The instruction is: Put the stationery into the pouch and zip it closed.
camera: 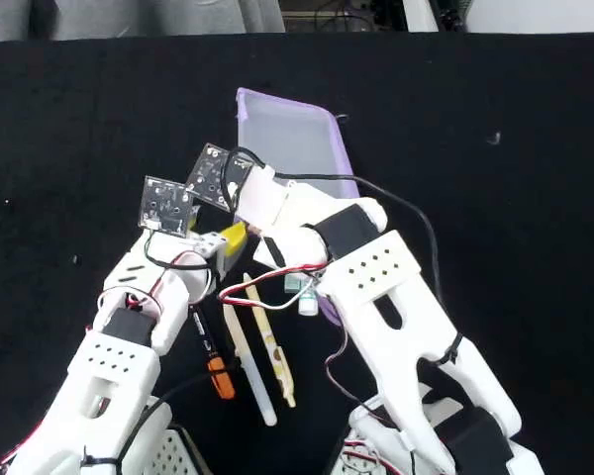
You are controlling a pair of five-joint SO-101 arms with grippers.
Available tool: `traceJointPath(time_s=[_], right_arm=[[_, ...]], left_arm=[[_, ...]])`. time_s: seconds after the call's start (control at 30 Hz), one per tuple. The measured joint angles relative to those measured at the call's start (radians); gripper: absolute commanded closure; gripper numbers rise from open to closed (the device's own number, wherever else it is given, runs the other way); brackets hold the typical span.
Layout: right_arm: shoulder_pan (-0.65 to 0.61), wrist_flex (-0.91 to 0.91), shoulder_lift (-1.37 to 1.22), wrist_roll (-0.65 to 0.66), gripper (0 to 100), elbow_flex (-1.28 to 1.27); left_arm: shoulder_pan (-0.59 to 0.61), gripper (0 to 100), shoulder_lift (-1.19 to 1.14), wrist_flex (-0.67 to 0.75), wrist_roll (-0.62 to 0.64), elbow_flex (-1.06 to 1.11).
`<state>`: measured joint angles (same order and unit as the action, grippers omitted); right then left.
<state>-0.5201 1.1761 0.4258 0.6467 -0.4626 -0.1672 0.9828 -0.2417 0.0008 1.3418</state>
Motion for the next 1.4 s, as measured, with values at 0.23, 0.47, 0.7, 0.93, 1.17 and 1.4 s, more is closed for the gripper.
traceJointPath(time_s=[0.23,0.47,0.7,0.93,1.17,1.4], right_arm=[[0.002,0.0,0.002,0.0,98.7,-0.011],[0.002,0.0,0.011,0.0,98.7,-0.012],[0.003,0.0,0.018,0.0,98.7,-0.014],[0.002,0.0,0.018,0.0,98.7,-0.014],[0.002,0.0,0.018,0.0,98.7,-0.012],[0.044,0.0,0.018,0.0,98.7,-0.012]], left_arm=[[-0.015,73,-0.003,0.066,0.003,0.0],[-0.068,84,-0.006,0.103,-0.037,0.0],[-0.068,87,-0.152,0.252,-0.075,-0.003],[-0.095,97,-0.382,0.259,-0.101,-0.084],[-0.094,97,-0.393,0.259,-0.104,-0.094],[-0.041,97,-0.359,0.259,-0.104,-0.094]])
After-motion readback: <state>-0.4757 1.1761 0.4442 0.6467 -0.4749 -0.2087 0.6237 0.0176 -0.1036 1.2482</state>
